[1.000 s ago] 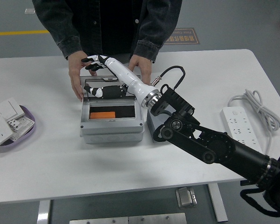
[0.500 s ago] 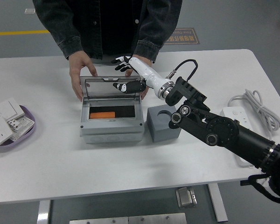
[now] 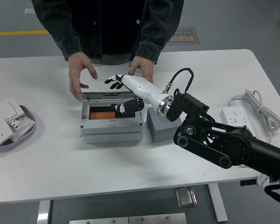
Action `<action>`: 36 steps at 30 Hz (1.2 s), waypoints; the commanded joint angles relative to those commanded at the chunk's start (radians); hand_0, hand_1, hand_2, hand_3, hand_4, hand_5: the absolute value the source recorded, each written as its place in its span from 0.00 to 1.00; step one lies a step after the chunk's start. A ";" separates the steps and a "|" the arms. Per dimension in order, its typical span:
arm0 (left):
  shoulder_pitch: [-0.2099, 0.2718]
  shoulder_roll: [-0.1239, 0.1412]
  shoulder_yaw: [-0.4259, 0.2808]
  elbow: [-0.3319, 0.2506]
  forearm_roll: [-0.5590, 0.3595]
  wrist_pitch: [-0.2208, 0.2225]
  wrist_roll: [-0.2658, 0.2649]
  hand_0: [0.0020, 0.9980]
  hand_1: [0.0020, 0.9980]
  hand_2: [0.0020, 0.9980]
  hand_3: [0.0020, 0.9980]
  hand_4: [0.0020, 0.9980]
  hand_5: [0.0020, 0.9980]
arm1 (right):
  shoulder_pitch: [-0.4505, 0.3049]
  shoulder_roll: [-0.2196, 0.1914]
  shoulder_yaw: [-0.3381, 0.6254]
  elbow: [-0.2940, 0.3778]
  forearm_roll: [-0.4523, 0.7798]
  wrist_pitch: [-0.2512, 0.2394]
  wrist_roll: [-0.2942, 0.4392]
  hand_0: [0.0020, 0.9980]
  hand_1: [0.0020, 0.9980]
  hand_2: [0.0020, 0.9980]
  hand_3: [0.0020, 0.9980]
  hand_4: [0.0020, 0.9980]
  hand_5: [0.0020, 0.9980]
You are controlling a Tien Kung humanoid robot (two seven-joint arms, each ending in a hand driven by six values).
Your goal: Pick up the cylinder from the cube,place it in the box,flap close box
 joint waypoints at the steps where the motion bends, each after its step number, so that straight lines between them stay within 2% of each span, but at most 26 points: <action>1: 0.000 0.000 0.000 0.000 0.000 0.000 0.000 0.60 0.58 0.56 0.60 0.66 0.28 | -0.006 -0.003 -0.005 0.004 0.012 -0.001 0.002 0.80 0.70 0.70 0.80 0.73 0.14; 4: 0.001 0.001 0.001 0.000 -0.003 0.001 -0.001 0.60 0.58 0.56 0.60 0.66 0.28 | -0.037 -0.004 -0.013 0.002 0.071 -0.015 0.023 0.77 0.68 0.70 0.80 0.71 0.15; 8: 0.002 -0.002 0.005 0.000 -0.007 0.002 -0.002 0.60 0.58 0.56 0.60 0.66 0.28 | -0.081 0.001 -0.004 -0.012 0.173 -0.054 0.092 0.77 0.68 0.70 0.80 0.71 0.15; 9: 0.002 -0.002 0.005 0.000 -0.008 0.002 -0.001 0.60 0.58 0.56 0.60 0.66 0.28 | -0.091 0.002 0.007 -0.015 0.202 -0.062 0.111 0.77 0.68 0.70 0.80 0.71 0.15; 10: 0.003 -0.003 0.006 0.000 -0.008 0.002 -0.001 0.60 0.58 0.56 0.60 0.67 0.28 | -0.099 0.003 0.018 -0.016 0.225 -0.069 0.125 0.77 0.68 0.70 0.79 0.66 0.18; 13: 0.005 -0.003 0.008 0.000 -0.011 0.003 0.000 0.60 0.58 0.56 0.60 0.67 0.28 | -0.127 -0.002 0.077 -0.006 0.284 -0.085 0.156 0.77 0.68 0.70 0.79 0.66 0.18; 15: 0.006 -0.003 0.007 0.000 -0.011 0.004 -0.001 0.60 0.58 0.56 0.60 0.67 0.28 | -0.152 -0.011 0.124 0.015 0.280 -0.091 0.166 0.77 0.68 0.70 0.79 0.66 0.18; 16: 0.006 -0.002 0.008 0.000 -0.012 0.004 -0.001 0.60 0.58 0.56 0.60 0.67 0.28 | -0.164 -0.016 0.146 0.027 0.271 -0.092 0.169 0.77 0.68 0.70 0.81 0.63 0.22; 20: 0.008 -0.001 0.011 0.000 -0.019 0.006 -0.003 0.60 0.58 0.56 0.60 0.67 0.28 | -0.234 -0.034 0.257 0.088 0.209 -0.095 0.180 0.77 0.68 0.70 0.81 0.63 0.22; 25: 0.013 -0.003 0.022 0.000 -0.032 0.009 -0.004 0.60 0.58 0.56 0.60 0.67 0.28 | -0.340 -0.031 0.420 0.138 0.179 -0.093 0.237 0.77 0.68 0.70 0.79 0.62 0.22; 36: 0.040 -0.005 0.059 0.000 -0.079 0.021 -0.006 0.60 0.58 0.56 0.60 0.67 0.28 | -0.592 0.012 0.761 0.130 0.336 -0.048 0.434 0.76 0.67 0.67 0.74 0.64 0.23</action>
